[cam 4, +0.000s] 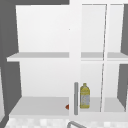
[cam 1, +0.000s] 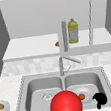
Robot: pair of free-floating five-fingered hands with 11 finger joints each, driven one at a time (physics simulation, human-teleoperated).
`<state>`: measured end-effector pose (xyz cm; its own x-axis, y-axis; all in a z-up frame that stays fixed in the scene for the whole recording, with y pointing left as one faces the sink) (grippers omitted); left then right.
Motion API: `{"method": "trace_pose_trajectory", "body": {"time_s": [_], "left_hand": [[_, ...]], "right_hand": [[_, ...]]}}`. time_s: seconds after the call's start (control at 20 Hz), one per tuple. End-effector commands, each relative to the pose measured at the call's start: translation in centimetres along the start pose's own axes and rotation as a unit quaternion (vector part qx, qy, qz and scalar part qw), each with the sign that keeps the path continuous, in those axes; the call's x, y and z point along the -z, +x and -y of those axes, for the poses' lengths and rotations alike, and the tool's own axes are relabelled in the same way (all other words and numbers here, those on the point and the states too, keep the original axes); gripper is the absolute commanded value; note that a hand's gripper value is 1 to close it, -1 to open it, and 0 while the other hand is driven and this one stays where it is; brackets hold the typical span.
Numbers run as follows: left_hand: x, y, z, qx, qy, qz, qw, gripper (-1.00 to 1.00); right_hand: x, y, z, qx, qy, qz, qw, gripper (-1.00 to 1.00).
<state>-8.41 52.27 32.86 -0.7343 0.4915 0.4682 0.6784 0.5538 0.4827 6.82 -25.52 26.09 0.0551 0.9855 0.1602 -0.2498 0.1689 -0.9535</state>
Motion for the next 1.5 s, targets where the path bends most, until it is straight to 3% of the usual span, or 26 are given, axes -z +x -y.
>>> {"method": "trace_pose_trajectory", "body": {"time_s": [0.0,0.3,0.7,0.85,0.95,1.15,1.25,1.4,1.45], "left_hand": [[0.8,-0.4,-0.3,0.007,-0.040,-0.048,0.9980,-1.00],[2.1,-1.2,-0.6,0.011,-0.078,-0.084,0.9933,-1.00],[4.3,-2.2,-0.4,0.012,-0.124,-0.128,0.9839,-1.00],[5.1,-2.4,-0.3,0.018,-0.127,-0.138,0.9821,-1.00],[5.7,-2.8,0.4,0.011,-0.142,-0.143,0.9793,-1.00],[6.7,-3.4,1.0,0.017,-0.148,-0.157,0.9763,-1.00],[7.0,-3.8,1.4,0.017,-0.156,-0.166,0.9736,-1.00],[8.1,-3.9,1.5,0.017,-0.157,-0.172,0.9724,-1.00],[8.5,-3.9,1.6,0.018,-0.161,-0.174,0.9712,-1.00]], "right_hand": [[0.0,0.0,0.0,0.000,0.000,0.000,1.0000,0.00],[0.0,0.0,0.0,0.000,0.000,0.000,1.0000,0.00],[0.0,0.0,0.0,0.000,0.000,0.000,1.0000,0.00],[0.0,0.0,0.0,0.000,0.000,0.000,1.0000,0.00],[0.0,0.0,0.0,0.000,0.000,0.000,1.0000,0.00],[0.0,0.0,0.0,0.000,0.000,0.000,1.0000,0.00],[0.0,0.0,0.0,0.000,0.000,0.000,1.0000,0.00],[0.0,0.0,0.0,0.000,0.000,0.000,1.0000,0.00],[0.0,0.0,0.0,0.000,0.000,0.000,1.0000,0.00]]}}
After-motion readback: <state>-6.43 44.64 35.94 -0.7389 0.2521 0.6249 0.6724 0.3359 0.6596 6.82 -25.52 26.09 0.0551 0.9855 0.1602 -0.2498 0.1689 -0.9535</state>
